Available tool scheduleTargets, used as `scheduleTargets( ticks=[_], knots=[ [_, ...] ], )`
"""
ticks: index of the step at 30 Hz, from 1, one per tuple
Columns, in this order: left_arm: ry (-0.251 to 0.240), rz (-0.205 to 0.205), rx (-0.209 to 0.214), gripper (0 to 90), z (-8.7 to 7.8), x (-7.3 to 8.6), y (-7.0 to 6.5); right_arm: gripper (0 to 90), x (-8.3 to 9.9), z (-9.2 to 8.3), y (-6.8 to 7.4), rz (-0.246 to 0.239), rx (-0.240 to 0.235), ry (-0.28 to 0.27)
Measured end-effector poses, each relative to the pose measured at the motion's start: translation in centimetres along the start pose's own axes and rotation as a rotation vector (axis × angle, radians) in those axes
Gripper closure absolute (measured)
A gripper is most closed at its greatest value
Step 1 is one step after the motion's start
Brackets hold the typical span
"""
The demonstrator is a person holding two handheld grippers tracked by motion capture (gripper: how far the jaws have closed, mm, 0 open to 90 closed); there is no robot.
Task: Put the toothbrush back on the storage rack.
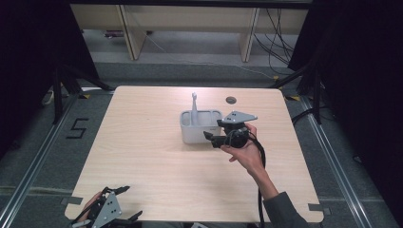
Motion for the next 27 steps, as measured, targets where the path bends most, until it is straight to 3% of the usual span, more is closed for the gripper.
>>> scheduleTargets(
  ticks=[2, 6, 7, 9, 12, 13, 15, 18, 19, 26, 27],
  knots=[
    [0.009, 0.004, 0.000, 14.9, 0.0, 0.1, 0.0, 31.2, 0.1, -0.1, 0.3, 0.018, -0.007, 0.010],
    [-0.004, 0.000, 0.002, 14.9, 0.1, 0.0, -0.2, 31.0, 0.1, -0.1, 0.3, -0.009, -0.002, 0.003],
    [0.002, -0.001, 0.010, 14.9, 0.1, 0.0, -0.3, 31.0, 0.3, -0.1, 0.5, 0.018, -0.011, 0.012],
    [0.008, 0.004, 0.005, 14.9, 0.1, 0.0, -0.2, 30.9, 0.3, 0.0, 0.7, -0.007, -0.024, -0.003],
    [-0.001, 0.001, 0.004, 14.9, 0.1, 0.0, -0.2, 30.9, 0.5, -0.2, 0.8, 0.009, -0.014, 0.017],
    [0.002, 0.000, 0.004, 14.9, 0.1, 0.0, -0.2, 30.9, 0.4, -0.2, 0.7, -0.012, -0.005, 0.003],
    [0.002, 0.000, 0.003, 14.9, 0.1, 0.0, -0.1, 30.7, 0.6, -0.4, 0.9, 0.008, -0.009, 0.010],
    [0.005, 0.002, 0.004, 14.9, 0.1, 0.0, -0.2, 30.7, 0.7, -0.5, 0.9, -0.008, -0.015, 0.010],
    [-0.006, -0.002, 0.003, 14.9, 0.1, 0.0, -0.2, 30.6, 0.8, -0.6, 1.1, 0.010, -0.021, 0.014],
    [-0.002, -0.002, 0.002, 14.9, 0.1, 0.0, -0.2, 30.5, 1.4, -0.9, 1.0, -0.018, -0.008, 0.012],
    [0.000, -0.001, 0.004, 14.9, 0.1, 0.0, -0.2, 30.5, 1.6, -1.0, 1.2, 0.005, -0.017, 0.020]
  ],
)
Point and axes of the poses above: each handheld gripper's, and its own axes: z roughly forward along the jaws, x roughly out of its underside, y roughly to its left, the point moved 9 cm from there along z, roughly forward along the jaws, and after that the axes turned 7 degrees about y, right-handed, at the moved point
